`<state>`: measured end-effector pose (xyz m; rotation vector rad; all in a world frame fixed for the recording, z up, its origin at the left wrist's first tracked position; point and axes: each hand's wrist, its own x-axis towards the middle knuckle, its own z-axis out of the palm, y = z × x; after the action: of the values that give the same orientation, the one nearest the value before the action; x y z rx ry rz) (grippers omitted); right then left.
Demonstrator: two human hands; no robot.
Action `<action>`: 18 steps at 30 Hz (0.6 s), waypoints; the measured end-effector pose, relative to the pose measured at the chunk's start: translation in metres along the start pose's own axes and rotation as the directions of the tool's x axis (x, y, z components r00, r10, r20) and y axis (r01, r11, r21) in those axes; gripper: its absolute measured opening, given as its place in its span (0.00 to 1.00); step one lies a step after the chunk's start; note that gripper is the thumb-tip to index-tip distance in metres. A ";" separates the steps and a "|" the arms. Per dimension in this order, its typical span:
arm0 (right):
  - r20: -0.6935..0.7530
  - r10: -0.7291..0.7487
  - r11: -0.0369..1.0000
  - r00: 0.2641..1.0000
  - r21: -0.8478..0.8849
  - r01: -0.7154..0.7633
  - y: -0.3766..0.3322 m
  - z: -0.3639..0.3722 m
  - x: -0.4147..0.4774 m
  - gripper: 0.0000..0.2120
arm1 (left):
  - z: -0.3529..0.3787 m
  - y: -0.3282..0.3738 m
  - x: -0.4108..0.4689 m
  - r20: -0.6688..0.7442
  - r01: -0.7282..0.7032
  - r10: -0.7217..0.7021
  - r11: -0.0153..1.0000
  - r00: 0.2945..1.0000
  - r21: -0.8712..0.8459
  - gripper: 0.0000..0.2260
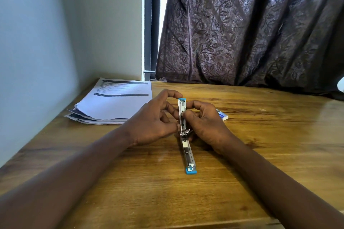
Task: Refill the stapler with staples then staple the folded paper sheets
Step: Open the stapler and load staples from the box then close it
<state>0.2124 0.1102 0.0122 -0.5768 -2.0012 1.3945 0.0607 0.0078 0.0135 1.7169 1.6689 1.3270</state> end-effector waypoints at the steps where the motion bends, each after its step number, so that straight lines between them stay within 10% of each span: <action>1: -0.020 -0.008 1.000 1.000 -0.009 0.008 0.001 0.000 0.000 0.06 | 0.000 0.001 -0.001 0.011 -0.009 0.009 1.000 1.000 0.015 0.31; 18: -0.077 0.127 0.987 0.989 0.111 -0.118 -0.006 -0.002 -0.002 0.05 | 0.001 0.009 -0.002 0.035 -0.086 0.081 0.981 0.996 0.176 0.37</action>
<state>0.2154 0.1077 0.0177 -0.7089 -1.8403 1.5143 0.0662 0.0044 0.0196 1.9166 1.7634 1.2162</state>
